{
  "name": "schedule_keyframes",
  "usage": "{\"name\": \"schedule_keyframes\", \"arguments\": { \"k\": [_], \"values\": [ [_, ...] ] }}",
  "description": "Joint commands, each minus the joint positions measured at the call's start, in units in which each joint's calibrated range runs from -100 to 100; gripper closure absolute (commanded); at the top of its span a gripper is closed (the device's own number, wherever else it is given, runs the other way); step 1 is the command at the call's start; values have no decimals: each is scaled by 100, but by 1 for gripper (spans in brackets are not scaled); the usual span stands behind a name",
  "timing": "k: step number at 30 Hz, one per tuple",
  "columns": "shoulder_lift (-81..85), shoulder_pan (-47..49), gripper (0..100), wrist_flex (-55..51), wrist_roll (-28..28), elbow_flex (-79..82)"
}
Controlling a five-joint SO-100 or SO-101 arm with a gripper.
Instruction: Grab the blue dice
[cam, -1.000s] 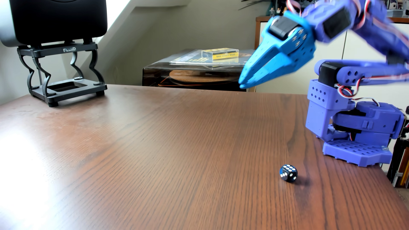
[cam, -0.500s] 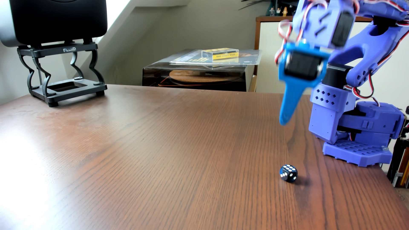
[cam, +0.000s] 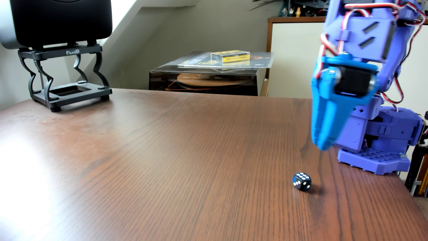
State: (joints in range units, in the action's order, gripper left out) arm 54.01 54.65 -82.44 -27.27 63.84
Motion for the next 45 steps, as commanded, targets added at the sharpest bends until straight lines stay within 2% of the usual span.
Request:
{"name": "schedule_keyframes", "arguments": {
  "k": [1, 5, 10, 15, 21, 25, 28, 35, 45],
  "values": [
    [-89, 320, 91, 74, -39, -163],
    [-759, 34, 88, 134, -60, -398],
    [-1638, -858, 79, 142, -591, -751],
    [-1714, -1480, 76, 142, -901, -751],
    [-1764, -1112, 74, 142, -806, -715],
    [-1772, -40, 74, 160, -370, -471],
    [-1772, 337, 74, 459, -196, -417],
    [-2484, 304, 74, 1228, -223, -371],
    [-3036, -834, 74, 1682, -748, -380]
  ]
}}
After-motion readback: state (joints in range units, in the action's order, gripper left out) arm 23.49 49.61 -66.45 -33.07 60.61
